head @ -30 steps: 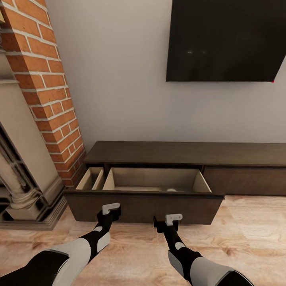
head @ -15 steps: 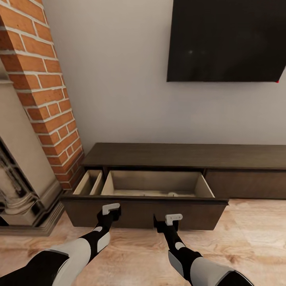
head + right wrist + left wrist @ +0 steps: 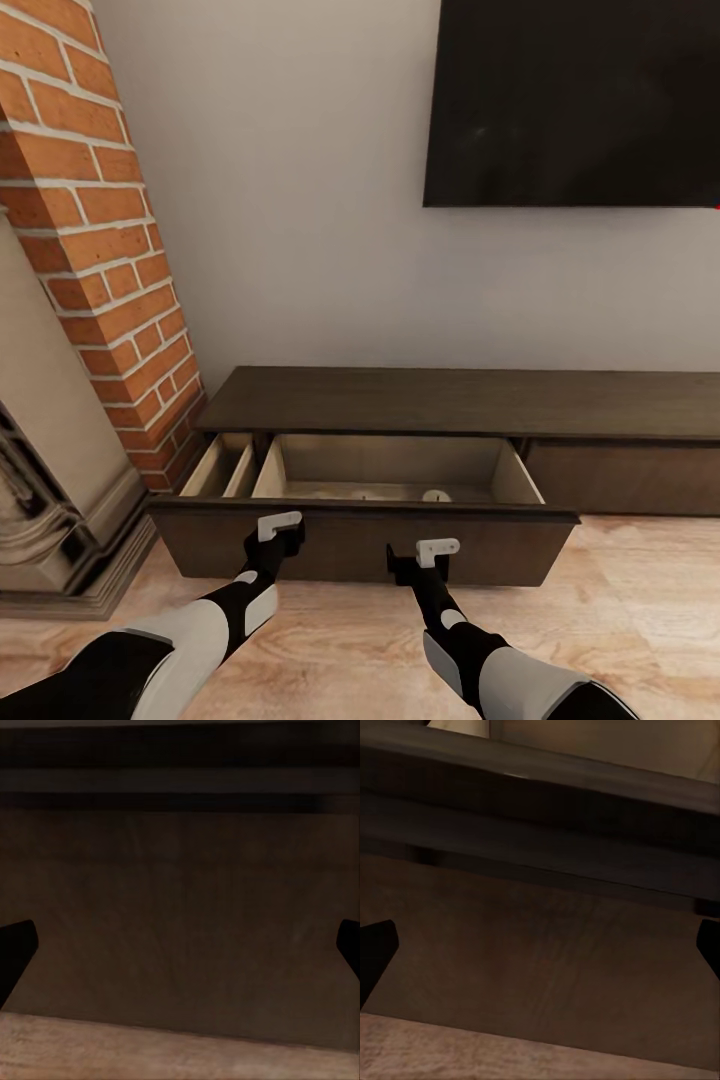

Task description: Place each of the two pumpkins and all three candles from the living room inside a cabinet in the living room (use any cabinet), then make sure every cabinet is closed, and position the cauldron so it is next to a table in the living room.

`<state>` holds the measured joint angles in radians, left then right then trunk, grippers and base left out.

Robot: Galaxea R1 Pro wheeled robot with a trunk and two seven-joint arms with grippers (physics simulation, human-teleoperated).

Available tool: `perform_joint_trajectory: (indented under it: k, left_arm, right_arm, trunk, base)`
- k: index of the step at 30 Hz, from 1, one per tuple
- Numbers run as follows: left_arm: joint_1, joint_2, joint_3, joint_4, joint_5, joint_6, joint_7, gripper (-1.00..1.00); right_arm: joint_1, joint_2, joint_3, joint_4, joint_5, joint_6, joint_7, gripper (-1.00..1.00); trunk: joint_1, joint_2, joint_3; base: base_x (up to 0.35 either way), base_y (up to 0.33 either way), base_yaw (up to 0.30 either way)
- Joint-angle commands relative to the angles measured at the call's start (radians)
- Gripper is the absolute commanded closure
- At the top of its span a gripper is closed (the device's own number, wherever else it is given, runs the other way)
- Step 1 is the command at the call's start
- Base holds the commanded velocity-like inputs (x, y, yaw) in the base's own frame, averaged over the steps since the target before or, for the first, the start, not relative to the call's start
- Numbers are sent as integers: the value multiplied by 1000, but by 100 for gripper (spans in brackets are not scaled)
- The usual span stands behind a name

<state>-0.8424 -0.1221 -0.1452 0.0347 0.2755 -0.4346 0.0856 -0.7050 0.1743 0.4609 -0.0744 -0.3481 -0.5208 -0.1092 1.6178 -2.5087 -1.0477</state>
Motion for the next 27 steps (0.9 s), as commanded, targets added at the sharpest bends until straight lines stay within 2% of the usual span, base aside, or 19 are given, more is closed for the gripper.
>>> perform_joint_trajectory:
  k: [1, 9, 27]
  left_arm:
    - [-2, -1, -9, 4, 5, -6, 3, -100]
    - [1, -1, -8, 5, 5, -6, 3, -100]
    - [3, -1, -8, 5, 5, -6, 3, -100]
  right_arm:
    - [-1, 0, 9, 1, -5, -2, -6, -100]
    - [-1, 0, 9, 0, -5, -2, -6, -100]
    - [-1, 0, 10, -1, -3, -2, -6, -100]
  trunk:
    - [0, 0, -1]
    - [0, 0, -1]
    - [0, 0, -1]
  base:
    - [3, 0, 0]
    - [27, 0, 0]
    - [272, 0, 0]
